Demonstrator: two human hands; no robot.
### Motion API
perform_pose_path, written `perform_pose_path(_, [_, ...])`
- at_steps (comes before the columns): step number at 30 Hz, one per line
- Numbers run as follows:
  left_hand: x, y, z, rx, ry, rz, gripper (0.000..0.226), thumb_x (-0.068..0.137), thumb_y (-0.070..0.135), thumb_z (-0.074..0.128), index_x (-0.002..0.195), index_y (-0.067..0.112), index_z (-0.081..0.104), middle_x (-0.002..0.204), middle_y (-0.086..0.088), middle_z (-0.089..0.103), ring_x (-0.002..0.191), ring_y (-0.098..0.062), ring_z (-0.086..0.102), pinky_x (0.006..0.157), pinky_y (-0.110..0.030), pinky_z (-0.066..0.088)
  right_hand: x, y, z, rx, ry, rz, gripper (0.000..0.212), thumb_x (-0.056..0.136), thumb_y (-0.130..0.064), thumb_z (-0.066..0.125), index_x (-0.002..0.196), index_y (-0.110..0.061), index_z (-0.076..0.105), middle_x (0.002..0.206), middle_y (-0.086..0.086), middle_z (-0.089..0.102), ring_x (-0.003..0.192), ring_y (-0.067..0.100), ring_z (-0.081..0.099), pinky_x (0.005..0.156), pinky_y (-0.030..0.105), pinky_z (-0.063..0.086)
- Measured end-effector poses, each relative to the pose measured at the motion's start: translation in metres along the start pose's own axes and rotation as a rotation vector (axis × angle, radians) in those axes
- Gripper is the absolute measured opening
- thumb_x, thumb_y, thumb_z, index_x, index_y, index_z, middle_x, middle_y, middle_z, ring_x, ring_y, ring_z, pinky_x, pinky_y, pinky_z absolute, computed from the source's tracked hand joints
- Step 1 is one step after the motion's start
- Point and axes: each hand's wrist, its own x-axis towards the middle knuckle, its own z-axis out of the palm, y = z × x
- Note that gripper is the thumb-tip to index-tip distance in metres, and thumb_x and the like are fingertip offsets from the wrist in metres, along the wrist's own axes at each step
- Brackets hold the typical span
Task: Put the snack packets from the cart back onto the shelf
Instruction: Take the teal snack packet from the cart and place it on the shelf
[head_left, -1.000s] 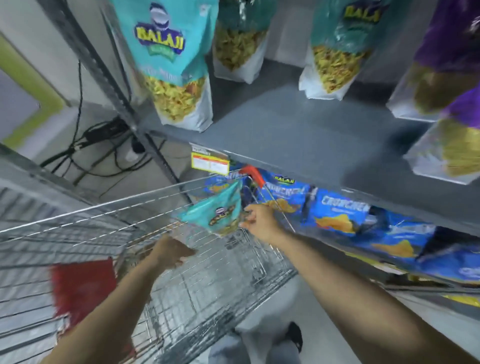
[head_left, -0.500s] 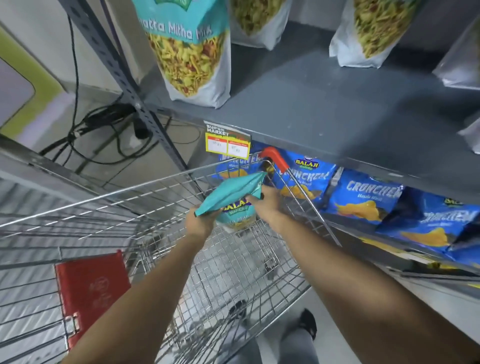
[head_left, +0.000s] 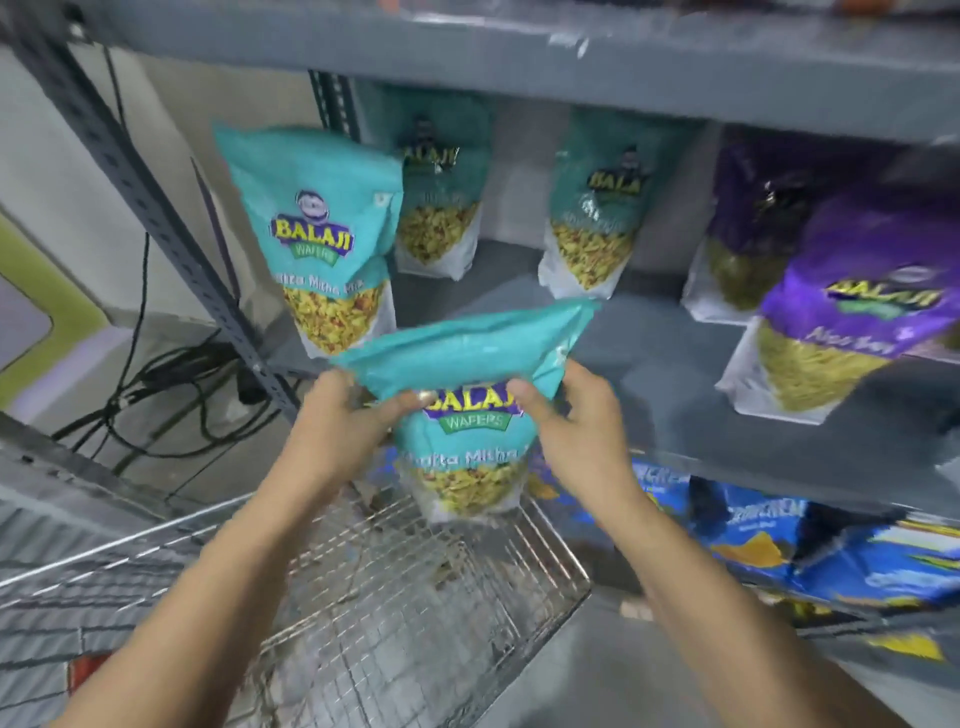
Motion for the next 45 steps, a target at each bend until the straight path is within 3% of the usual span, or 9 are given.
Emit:
perform_pose_path(10, [0.108,0.095,0.074,0.077,-0.169,0.064,0.018,0.084,0.009,0.070,0.097,0.022,0.067,0.084,0.014,0.072,0.070,0.003,0.071,0.051,-0.015,0.054,0.100,-0.023,-0.068,-0.041,0.224,-0.018,0.016,0.089,-0.019,0.067,0.103,-0.013,0.071,0.097,0.001,0.076,0.092,0.018,0.071,0.081,0.042,0.060])
perform_pose_path(14, [0.141,0.091,0.089,0.161,-0.211,0.051,0.019,0.085,0.008,0.069,0.101,0.017,0.065,0.100,-0.001,0.070,0.062,0.007,0.068,0.051,-0.010,0.053,0.127,-0.001,-0.066,-0.099,0.293,0.022,0.018,0.090,-0.019,0.066,0.103,-0.007,0.069,0.096,0.003,0.073,0.089,0.019,0.068,0.075,0.029,0.051])
perform_pose_path(22, [0.167,0.095,0.101,0.164,-0.296,-0.023,0.027,0.081,0.014,0.074,0.106,0.015,0.064,0.115,-0.007,0.071,0.079,-0.005,0.070,0.060,-0.019,0.060,0.142,0.022,-0.075,-0.112,0.327,0.062,0.023,0.085,-0.029,0.070,0.101,-0.012,0.073,0.099,0.004,0.078,0.093,0.020,0.072,0.082,0.038,0.058])
perform_pose_path(26, [0.161,0.109,0.098,0.063,-0.202,0.028,0.034,0.083,0.011,0.072,0.115,0.008,0.060,0.104,-0.005,0.071,0.052,0.008,0.065,0.043,-0.006,0.045,0.148,0.012,-0.094,0.246,0.298,0.099,0.020,0.084,-0.024,0.074,0.097,-0.010,0.068,0.102,0.006,0.076,0.079,-0.001,0.067,0.070,0.013,0.052])
perform_pose_path(31, [0.156,0.129,0.107,-0.136,-0.006,0.152,0.038,0.085,0.001,0.067,0.115,-0.018,0.057,0.120,-0.041,0.059,0.037,0.005,0.057,0.039,-0.008,0.042,0.166,-0.009,-0.105,0.408,0.460,0.040,0.014,0.089,-0.011,0.067,0.081,-0.015,0.056,0.055,-0.014,0.065,0.049,-0.007,0.053,0.056,0.010,0.041])
perform_pose_path(35, [0.159,0.109,0.105,-0.113,-0.035,0.161,0.039,0.085,0.011,0.070,0.117,-0.008,0.060,0.119,-0.034,0.063,0.043,0.006,0.058,0.042,-0.005,0.042,0.160,0.004,-0.107,0.464,0.334,0.059,0.005,0.091,-0.017,0.067,0.089,-0.019,0.062,0.083,-0.013,0.075,0.078,0.001,0.067,0.078,0.024,0.047])
perform_pose_path(40, [0.175,0.027,0.092,0.113,-0.352,-0.008,0.093,0.056,0.038,0.089,0.136,0.017,0.046,0.135,0.001,0.061,0.121,-0.012,0.060,0.101,-0.034,0.050,0.141,0.063,-0.102,0.259,-0.048,0.289,0.069,0.066,-0.026,0.085,0.123,-0.019,0.048,0.135,0.004,0.063,0.117,0.012,0.063,0.100,0.033,0.051])
perform_pose_path(43, [0.174,-0.012,0.102,0.167,-0.488,-0.094,0.069,0.068,0.015,0.085,0.128,0.017,0.052,0.123,0.003,0.067,0.108,-0.005,0.066,0.096,-0.028,0.055,0.133,0.100,-0.085,0.013,-0.232,0.419,0.100,0.041,-0.035,0.098,0.126,-0.020,0.047,0.133,0.001,0.064,0.119,0.016,0.063,0.108,0.045,0.049])
perform_pose_path(45, [0.170,-0.026,0.107,0.134,-0.468,-0.082,0.053,0.072,0.006,0.081,0.118,0.021,0.060,0.111,0.009,0.072,0.097,0.001,0.069,0.086,-0.019,0.058,0.128,0.114,-0.072,-0.046,-0.228,0.429,0.095,0.045,-0.027,0.097,0.126,-0.025,0.046,0.132,-0.001,0.064,0.121,0.016,0.061,0.108,0.046,0.048])
